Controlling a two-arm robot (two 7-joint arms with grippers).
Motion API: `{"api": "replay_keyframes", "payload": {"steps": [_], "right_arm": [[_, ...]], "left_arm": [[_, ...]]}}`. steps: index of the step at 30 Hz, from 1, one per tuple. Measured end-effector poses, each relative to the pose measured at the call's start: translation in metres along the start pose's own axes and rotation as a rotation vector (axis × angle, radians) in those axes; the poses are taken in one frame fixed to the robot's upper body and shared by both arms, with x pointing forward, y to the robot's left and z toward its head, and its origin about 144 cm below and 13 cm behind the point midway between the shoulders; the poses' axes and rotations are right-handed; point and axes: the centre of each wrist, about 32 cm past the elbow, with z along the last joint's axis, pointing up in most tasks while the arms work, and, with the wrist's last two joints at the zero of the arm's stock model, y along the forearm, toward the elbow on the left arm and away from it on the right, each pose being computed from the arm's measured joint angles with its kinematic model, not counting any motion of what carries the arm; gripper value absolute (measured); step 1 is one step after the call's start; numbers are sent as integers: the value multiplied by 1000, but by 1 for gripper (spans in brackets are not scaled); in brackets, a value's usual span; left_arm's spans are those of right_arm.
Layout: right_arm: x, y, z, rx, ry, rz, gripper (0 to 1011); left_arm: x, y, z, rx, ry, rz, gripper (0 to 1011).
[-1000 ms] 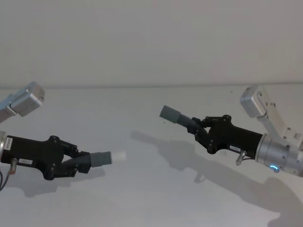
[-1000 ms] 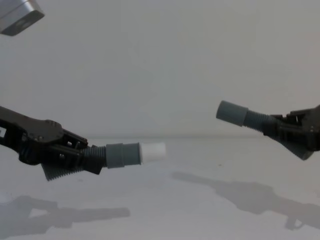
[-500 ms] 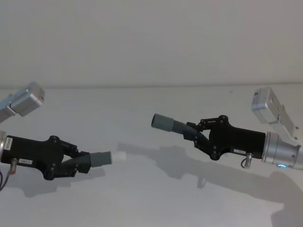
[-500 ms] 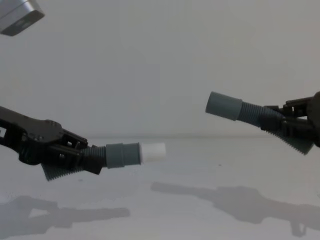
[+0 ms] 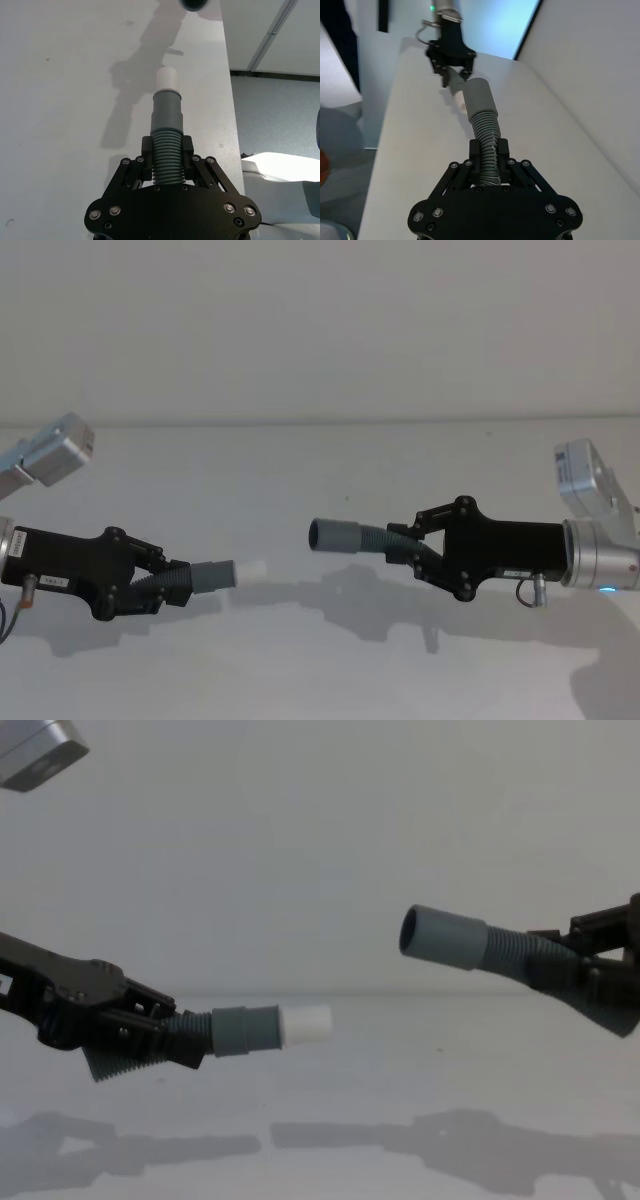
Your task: Use both hands to pick up one end of the pipe from the table, align the ends, and insert them.
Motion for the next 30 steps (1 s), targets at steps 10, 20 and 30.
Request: {"api": "replay_keyframes", "payload": {"steps": [10,20,30], "right_arm": [[12,10,-2,44,-45,153,178],[22,27,-6,72,-80,251,179],[29,32,-9,69,-108,251,179]], "left_arm": [[0,0,0,0,0,0,301],[0,0,0,0,0,0,301],[0,0,0,0,0,0,301]]}}
